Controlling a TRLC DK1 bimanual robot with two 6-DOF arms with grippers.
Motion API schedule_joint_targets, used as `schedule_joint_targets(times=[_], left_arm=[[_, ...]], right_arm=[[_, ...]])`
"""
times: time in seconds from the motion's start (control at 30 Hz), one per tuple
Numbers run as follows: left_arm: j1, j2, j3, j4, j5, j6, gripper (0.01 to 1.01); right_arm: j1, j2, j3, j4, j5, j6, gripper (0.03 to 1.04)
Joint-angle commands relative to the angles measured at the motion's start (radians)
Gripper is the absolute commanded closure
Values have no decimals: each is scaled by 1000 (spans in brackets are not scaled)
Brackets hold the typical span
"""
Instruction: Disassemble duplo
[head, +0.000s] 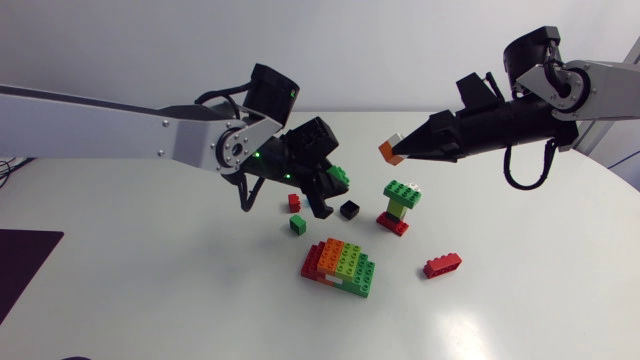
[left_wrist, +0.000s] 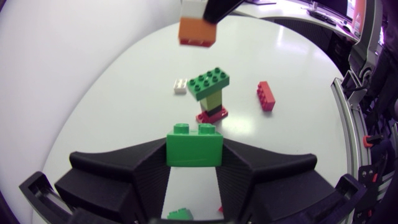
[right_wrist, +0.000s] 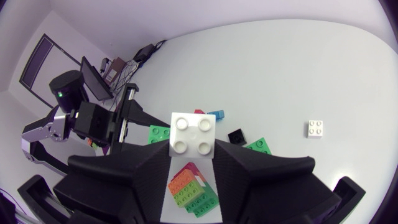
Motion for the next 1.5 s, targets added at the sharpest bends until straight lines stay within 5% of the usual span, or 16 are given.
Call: schedule_joint_targets(times=[0.0, 0.17, 0.57, 0.77, 0.9, 1.03, 1.47], left_arm=[[28, 90, 82, -85, -31, 26, 690], [56, 254, 240, -286, -83, 44, 687], [47, 416, 381, -395, -155, 41, 644], [47, 444, 402, -443, -195, 30, 426], [53, 442, 405, -450, -201, 23, 395], [60, 399, 402, -466, -200, 26, 218], [14, 1, 63, -140, 11, 53, 151]], right_arm=[[-7, -15, -13, -2, -4, -21, 805], [7, -52, -38, -2, 4, -29, 805], [61, -93, -55, -10, 30, -38, 805], [67, -89, -62, -6, 30, -40, 805], [75, -81, -62, -4, 30, -41, 805], [76, -69, -47, -7, 28, -38, 805], [91, 34, 8, -1, 13, -14, 805]])
